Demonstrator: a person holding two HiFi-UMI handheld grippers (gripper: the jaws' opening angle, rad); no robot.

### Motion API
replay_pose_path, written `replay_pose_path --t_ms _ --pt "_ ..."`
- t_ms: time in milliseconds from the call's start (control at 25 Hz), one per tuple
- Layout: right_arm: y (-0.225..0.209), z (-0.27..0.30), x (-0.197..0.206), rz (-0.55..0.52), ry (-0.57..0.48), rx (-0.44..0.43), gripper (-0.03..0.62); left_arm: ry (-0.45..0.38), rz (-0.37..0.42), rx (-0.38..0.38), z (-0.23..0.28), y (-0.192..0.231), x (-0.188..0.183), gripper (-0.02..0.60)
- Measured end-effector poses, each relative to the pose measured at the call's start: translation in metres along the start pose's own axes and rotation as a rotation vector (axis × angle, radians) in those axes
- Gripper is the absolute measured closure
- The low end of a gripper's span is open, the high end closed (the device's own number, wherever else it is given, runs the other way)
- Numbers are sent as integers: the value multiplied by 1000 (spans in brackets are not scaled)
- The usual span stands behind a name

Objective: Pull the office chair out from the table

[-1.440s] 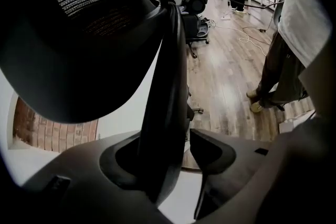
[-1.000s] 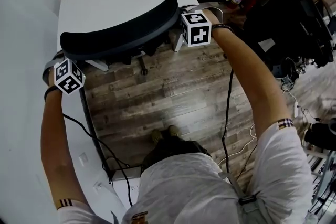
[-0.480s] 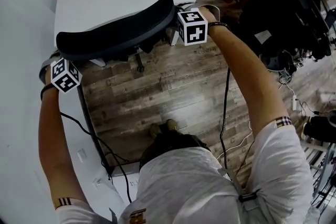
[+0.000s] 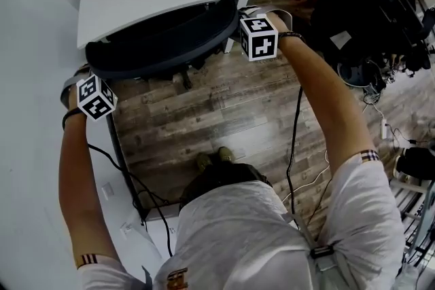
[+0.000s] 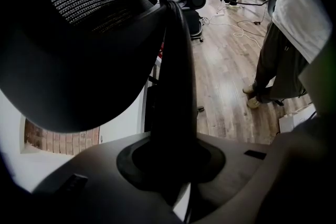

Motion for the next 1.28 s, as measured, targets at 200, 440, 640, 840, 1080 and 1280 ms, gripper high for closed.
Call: replay_pose_path --t_ms 200,440,640,840,1080,1280 --pt "27 -11 -4 4 8 0 499 -5 3 1 -14 -25 -3 506" --pt "61 -29 -15 12 7 -1 500 -11 14 -1 -36 -51 -5 505" --pt "89 -42 -24 15 2 3 500 -16 15 1 -53 -76 -9 505" --pt "119 -55 -27 4 4 -3 502 -10 11 4 -75 -104 -13 505" --pt "160 -74 -33 -3 -1 -5 502 -2 3 3 -99 -142 -20 505" --pt "192 -90 -37 -8 -2 -6 502 -6 1 -5 -121 -171 -28 505"
Point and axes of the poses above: the fingertips, and each gripper's own axes: z forward along the fingers, y to its left, x out of its underside, the point moved 5 cm from there along -z, backward along the fingers, and after that the axes turned 3 degrees about -x, right-handed, at the moved point
